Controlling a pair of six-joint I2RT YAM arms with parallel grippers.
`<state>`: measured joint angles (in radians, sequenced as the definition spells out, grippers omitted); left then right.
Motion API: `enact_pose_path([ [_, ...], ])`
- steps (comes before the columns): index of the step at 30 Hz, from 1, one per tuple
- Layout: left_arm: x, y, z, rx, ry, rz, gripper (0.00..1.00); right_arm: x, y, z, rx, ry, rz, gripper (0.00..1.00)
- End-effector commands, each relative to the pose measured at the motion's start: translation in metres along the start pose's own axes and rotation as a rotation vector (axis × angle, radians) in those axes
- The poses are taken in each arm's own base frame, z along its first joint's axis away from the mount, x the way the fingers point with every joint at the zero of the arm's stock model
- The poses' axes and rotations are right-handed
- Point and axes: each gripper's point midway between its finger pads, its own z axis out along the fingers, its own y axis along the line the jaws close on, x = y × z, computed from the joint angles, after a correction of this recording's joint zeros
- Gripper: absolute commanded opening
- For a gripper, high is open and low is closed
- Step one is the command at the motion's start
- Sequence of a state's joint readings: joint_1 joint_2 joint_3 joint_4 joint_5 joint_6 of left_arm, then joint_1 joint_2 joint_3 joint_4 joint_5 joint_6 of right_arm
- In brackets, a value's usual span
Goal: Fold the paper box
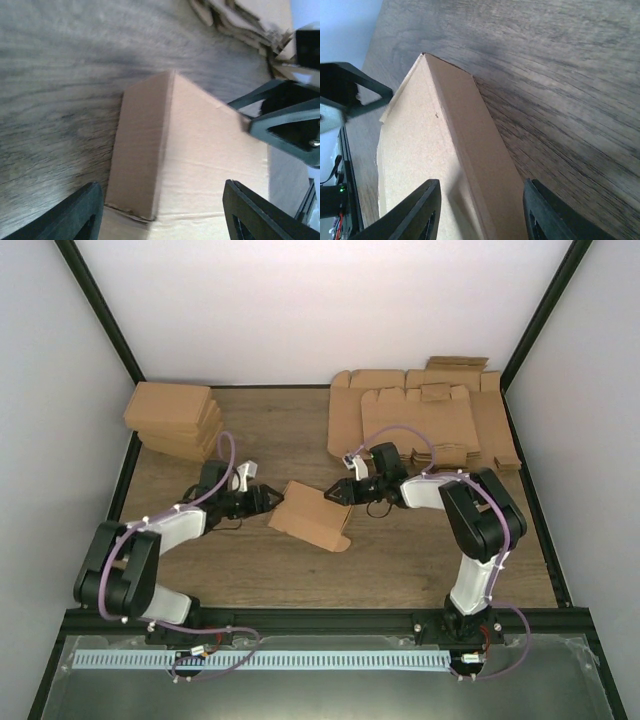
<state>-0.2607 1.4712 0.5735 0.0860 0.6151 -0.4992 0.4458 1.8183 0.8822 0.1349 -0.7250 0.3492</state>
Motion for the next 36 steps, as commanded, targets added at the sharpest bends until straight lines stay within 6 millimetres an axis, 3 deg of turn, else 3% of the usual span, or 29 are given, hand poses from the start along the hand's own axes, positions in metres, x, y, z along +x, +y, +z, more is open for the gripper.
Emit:
enact_pose_path([
  [1, -0.015, -0.017, -0.021, -0.011, -0.089, 0.064, 0.72, 0.003, 0.001, -0.003, -0.069, 0.013, 0.008, 0.47],
  [8, -0.019, -0.030, -0.042, -0.020, -0.135, 0.089, 0.74, 0.008, -0.012, 0.000, -0.101, 0.032, 0.088, 0.30],
  [21, -0.009, -0.046, -0.061, 0.028, -0.157, 0.094, 0.75, 0.002, -0.056, -0.005, -0.082, -0.001, 0.223, 0.23],
  [27, 0.006, -0.030, -0.053, 0.020, -0.149, 0.033, 0.71, 0.001, -0.060, -0.002, -0.084, -0.002, 0.230, 0.23],
  [31, 0.025, -0.023, -0.039, 0.057, -0.134, -0.018, 0.59, 0.000, -0.058, -0.002, -0.083, -0.005, 0.224, 0.24],
  [36, 0.035, -0.031, -0.013, 0.069, -0.076, 0.004, 0.48, -0.003, -0.057, -0.004, -0.078, -0.010, 0.217, 0.25],
])
